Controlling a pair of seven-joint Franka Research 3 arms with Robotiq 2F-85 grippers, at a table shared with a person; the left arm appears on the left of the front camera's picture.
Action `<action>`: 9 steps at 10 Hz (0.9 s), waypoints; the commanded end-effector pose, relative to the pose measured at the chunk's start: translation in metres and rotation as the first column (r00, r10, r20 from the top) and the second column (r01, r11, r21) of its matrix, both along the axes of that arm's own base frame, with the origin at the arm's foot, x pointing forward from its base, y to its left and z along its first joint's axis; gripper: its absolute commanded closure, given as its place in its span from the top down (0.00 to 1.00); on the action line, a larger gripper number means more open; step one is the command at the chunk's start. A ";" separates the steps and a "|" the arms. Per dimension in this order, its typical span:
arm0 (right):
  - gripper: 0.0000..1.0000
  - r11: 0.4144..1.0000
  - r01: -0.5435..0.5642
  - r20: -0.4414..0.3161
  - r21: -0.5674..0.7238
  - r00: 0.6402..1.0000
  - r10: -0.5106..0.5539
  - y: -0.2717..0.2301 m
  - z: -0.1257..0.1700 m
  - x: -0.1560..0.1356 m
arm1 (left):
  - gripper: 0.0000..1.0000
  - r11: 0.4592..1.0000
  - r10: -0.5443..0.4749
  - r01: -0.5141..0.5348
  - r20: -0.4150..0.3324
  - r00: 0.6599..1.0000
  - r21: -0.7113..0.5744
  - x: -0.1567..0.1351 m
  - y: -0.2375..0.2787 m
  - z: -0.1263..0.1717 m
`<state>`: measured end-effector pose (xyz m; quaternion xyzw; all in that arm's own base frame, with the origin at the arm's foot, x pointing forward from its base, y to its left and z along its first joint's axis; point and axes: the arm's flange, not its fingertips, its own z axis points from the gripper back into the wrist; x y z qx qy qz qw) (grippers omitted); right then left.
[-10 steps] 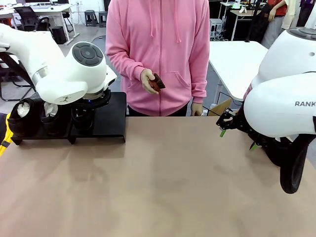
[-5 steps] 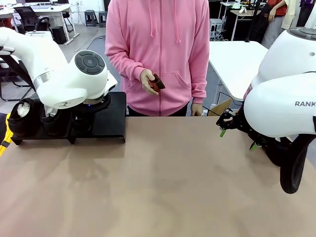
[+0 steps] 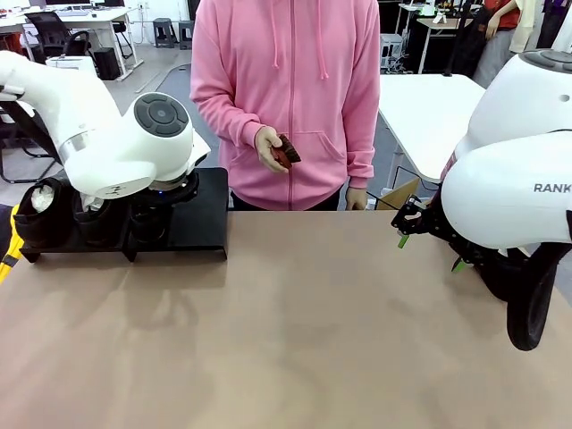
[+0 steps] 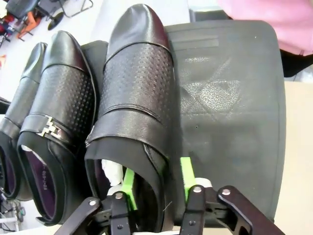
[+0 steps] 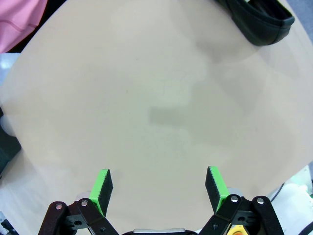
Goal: Organize the shoes by placing them on the stand.
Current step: Place the Shoe from the middle of the table onto the Shoes Stand, then pick up one Shoe and place it in the middle of the table.
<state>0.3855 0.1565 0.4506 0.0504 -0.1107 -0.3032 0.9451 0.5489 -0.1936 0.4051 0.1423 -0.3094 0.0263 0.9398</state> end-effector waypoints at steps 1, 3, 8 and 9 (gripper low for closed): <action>1.00 1.000 -0.002 0.004 -0.007 1.000 0.002 -0.001 0.001 0.000 | 0.61 0.999 0.042 -0.041 0.056 0.998 -0.021 -0.016 0.005 0.010; 1.00 1.000 -0.002 0.004 -0.007 1.000 0.002 -0.001 0.001 0.000 | 0.61 0.988 0.104 -0.095 0.075 0.992 -0.121 -0.050 0.013 0.060; 1.00 1.000 -0.002 0.004 -0.007 1.000 0.002 -0.001 0.001 0.000 | 0.61 0.999 0.029 -0.028 0.027 0.999 -0.029 -0.008 0.002 0.016; 1.00 1.000 -0.002 0.004 -0.007 1.000 0.002 -0.001 0.001 0.000 | 0.61 0.999 0.029 -0.028 0.027 0.999 -0.029 -0.008 0.002 0.016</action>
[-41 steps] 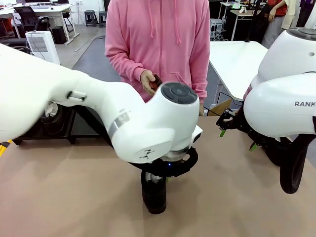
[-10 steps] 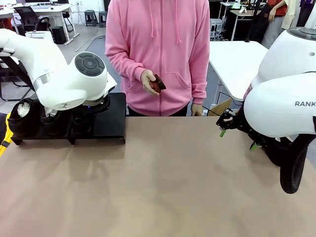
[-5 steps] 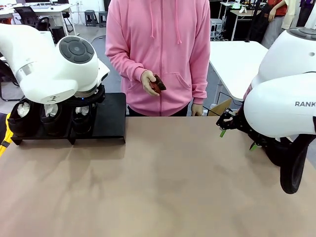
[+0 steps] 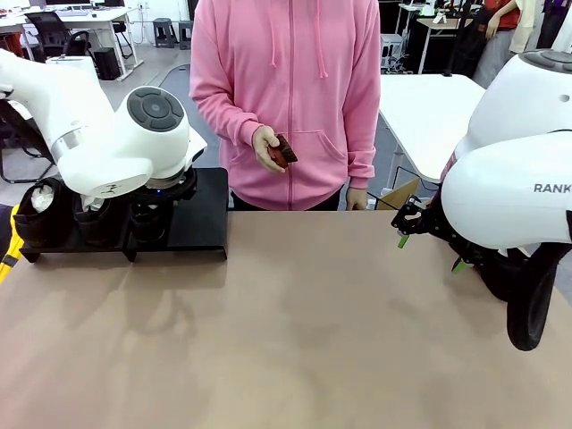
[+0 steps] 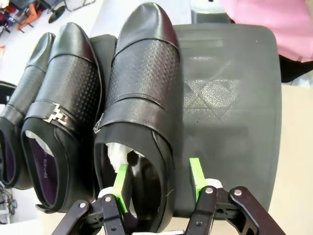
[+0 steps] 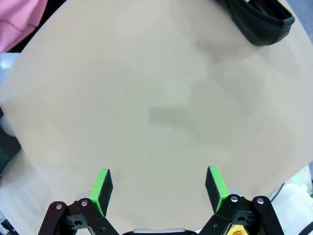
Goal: Organize the shoes by placing them on the stand.
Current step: Pick up one Shoe and place it in the middle of the table.
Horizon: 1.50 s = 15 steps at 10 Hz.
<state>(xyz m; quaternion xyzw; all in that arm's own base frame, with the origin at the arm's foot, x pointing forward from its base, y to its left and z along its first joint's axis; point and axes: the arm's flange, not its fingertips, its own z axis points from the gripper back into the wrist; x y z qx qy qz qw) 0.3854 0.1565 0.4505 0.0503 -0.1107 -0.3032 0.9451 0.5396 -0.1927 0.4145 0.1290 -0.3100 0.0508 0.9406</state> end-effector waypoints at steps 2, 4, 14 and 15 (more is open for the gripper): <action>1.00 1.000 -0.002 0.004 -0.006 1.000 0.002 -0.001 0.001 0.000 | 0.61 1.000 -0.009 0.009 0.019 1.000 0.012 0.001 0.001 0.007; 1.00 1.000 -0.002 0.004 -0.006 1.000 0.002 -0.001 0.001 0.000 | 0.61 1.000 -0.009 0.009 0.019 1.000 0.012 0.001 0.001 0.007; 1.00 1.000 -0.002 0.004 -0.006 1.000 0.002 -0.001 0.001 0.000 | 0.61 0.976 -0.164 0.133 -0.182 0.969 -0.173 -0.135 -0.036 0.090; 1.00 1.000 -0.002 0.004 -0.006 1.000 0.002 -0.001 0.001 0.000 | 0.61 0.971 -0.171 0.128 -0.210 0.963 -0.200 -0.137 -0.033 0.085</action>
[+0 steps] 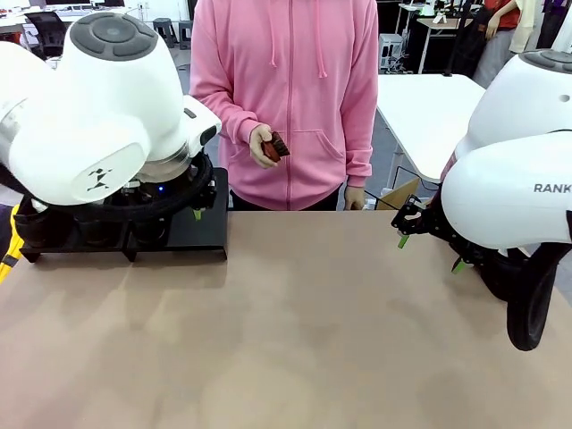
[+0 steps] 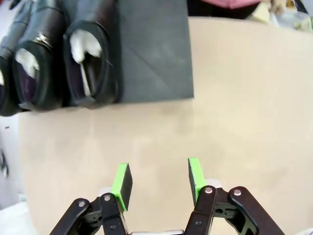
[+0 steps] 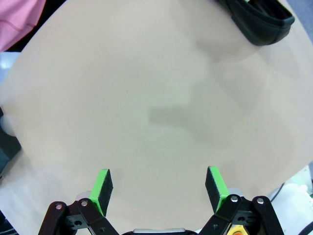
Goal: Organize the shoes by placing them on the stand.
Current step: Pick up one Shoe and place it in the middle of the table.
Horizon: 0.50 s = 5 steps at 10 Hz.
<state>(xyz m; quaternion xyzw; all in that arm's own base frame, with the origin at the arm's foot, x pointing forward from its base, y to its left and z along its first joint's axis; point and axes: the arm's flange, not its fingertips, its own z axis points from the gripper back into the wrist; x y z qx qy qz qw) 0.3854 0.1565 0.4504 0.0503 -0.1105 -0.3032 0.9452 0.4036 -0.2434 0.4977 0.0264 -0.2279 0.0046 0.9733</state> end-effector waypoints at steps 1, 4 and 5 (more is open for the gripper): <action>1.00 1.000 -0.002 0.004 -0.006 1.000 0.002 -0.001 0.001 0.000 | 0.61 0.995 -0.039 0.029 -0.105 0.994 -0.094 -0.004 0.022 -0.001; 1.00 1.000 -0.002 0.004 -0.006 1.000 0.002 -0.001 0.001 0.000 | 0.61 0.978 -0.032 -0.011 -0.203 0.979 -0.206 0.002 0.036 -0.016; 1.00 1.000 0.000 0.000 0.000 1.000 0.000 0.000 0.000 0.000 | 0.61 0.988 -0.037 0.015 -0.141 0.989 -0.154 0.001 0.019 -0.012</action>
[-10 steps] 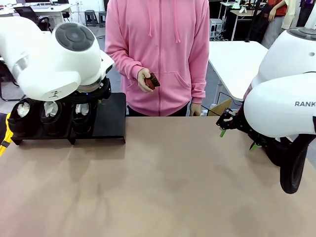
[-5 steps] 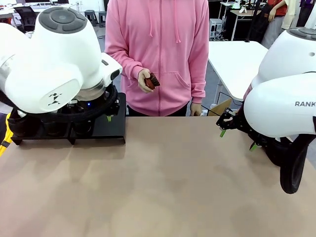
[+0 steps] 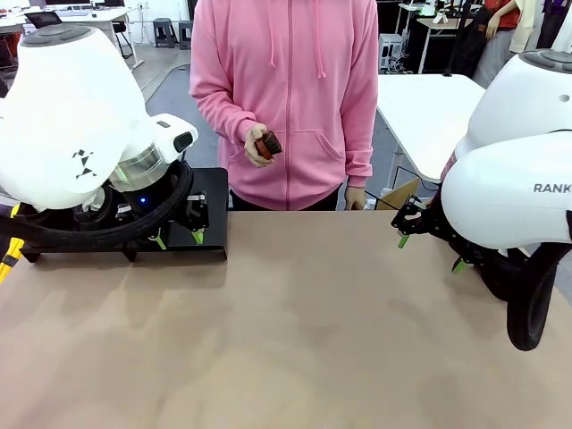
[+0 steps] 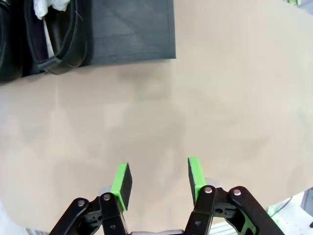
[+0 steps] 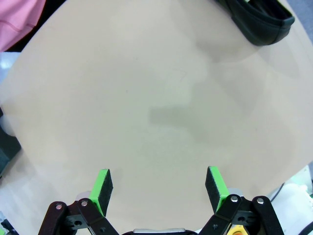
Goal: Organize the shoes by placing them on the stand.
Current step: Pick up one Shoe and place it in the middle of the table.
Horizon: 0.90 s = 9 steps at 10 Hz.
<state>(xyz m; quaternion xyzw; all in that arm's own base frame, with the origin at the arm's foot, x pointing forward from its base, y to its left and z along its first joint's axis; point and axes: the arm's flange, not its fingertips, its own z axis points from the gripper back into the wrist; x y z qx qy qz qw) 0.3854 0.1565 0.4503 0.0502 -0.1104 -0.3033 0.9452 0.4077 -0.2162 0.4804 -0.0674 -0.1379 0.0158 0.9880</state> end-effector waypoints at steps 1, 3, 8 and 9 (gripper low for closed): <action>1.00 0.998 -0.016 0.042 -0.053 0.999 0.019 -0.021 0.009 0.020 | 0.61 0.999 -0.011 0.009 0.038 0.999 0.035 -0.003 -0.009 0.005; 1.00 0.989 -0.051 0.010 -0.137 0.999 0.053 -0.070 0.009 0.064 | 0.61 0.999 -0.011 0.009 0.038 0.999 0.035 -0.003 -0.009 0.005; 1.00 0.863 -0.442 -0.128 -0.244 0.897 0.423 -0.139 -0.023 0.119 | 0.61 0.999 -0.011 0.009 0.038 0.999 0.035 -0.003 -0.009 0.005; 1.00 0.829 -0.510 -0.138 -0.228 0.860 0.491 -0.145 -0.028 0.120 | 0.61 0.999 -0.011 0.009 0.038 0.999 0.035 -0.003 -0.009 0.005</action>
